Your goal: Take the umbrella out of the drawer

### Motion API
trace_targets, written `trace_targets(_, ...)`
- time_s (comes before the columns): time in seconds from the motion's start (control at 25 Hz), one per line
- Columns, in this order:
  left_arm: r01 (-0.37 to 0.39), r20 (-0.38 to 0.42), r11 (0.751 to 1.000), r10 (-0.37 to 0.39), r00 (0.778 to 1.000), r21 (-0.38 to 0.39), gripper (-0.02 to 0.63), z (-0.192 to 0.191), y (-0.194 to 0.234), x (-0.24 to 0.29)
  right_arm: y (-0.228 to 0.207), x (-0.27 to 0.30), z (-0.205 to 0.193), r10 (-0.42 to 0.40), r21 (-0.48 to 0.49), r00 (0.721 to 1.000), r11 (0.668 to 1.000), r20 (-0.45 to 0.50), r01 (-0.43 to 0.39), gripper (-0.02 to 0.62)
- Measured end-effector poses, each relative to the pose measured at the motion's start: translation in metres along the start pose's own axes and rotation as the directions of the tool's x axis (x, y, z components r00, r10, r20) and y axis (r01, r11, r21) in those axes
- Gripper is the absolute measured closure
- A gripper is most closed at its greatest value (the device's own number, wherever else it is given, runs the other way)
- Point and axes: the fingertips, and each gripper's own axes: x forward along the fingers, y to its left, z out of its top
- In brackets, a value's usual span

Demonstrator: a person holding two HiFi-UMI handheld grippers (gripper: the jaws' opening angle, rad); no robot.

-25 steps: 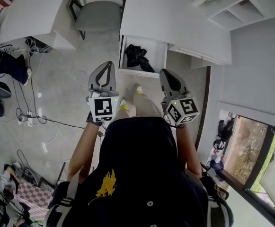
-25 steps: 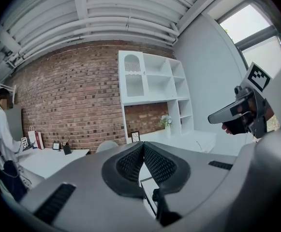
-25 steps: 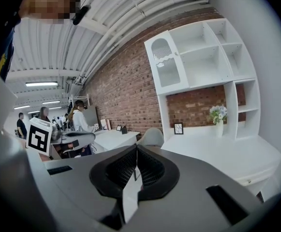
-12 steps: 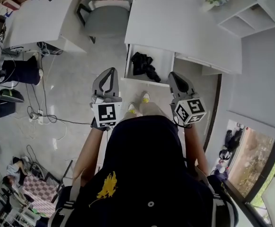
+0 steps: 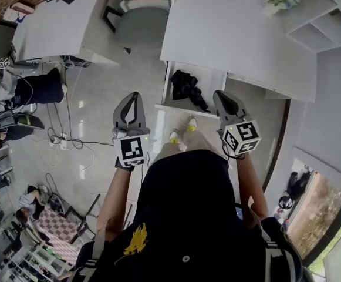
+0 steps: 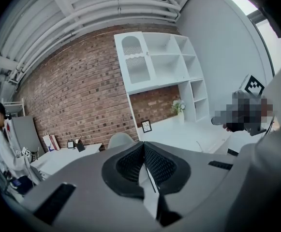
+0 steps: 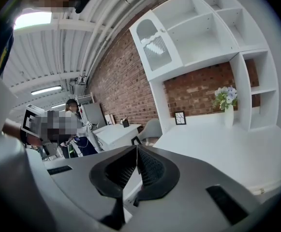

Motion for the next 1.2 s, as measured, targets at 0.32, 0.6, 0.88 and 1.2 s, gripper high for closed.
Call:
trace_targets(0.32,0.022,-0.035,1.000,-0.021,0.999,0.019,0.589,-0.014,-0.023,0.035,-0.027,0.033,-0.037,0.017,-0.048,0.995,0.999,-0.099,-0.022,0.568)
trace_targets(0.6,0.067,-0.032,0.997,-0.068,0.997,-0.029,0.589,-0.054,-0.041,0.066,-0.031,0.052,-0.057,-0.004,-0.111,0.991,0.994,-0.136,-0.011,0.568)
trace_targets(0.88,0.116,-0.038,0.992,-0.118,0.992,-0.055,0.589,-0.098,-0.055,0.086,-0.030,0.079,-0.099,-0.014,-0.123,0.982,0.992,-0.187,-0.009,0.563)
trace_targets(1.2,0.146,-0.045,0.986,-0.150,0.988,-0.085,0.589,-0.142,-0.071,0.099,-0.038,0.106,-0.157,0.000,-0.119,0.960,0.992,-0.280,-0.034,0.425)
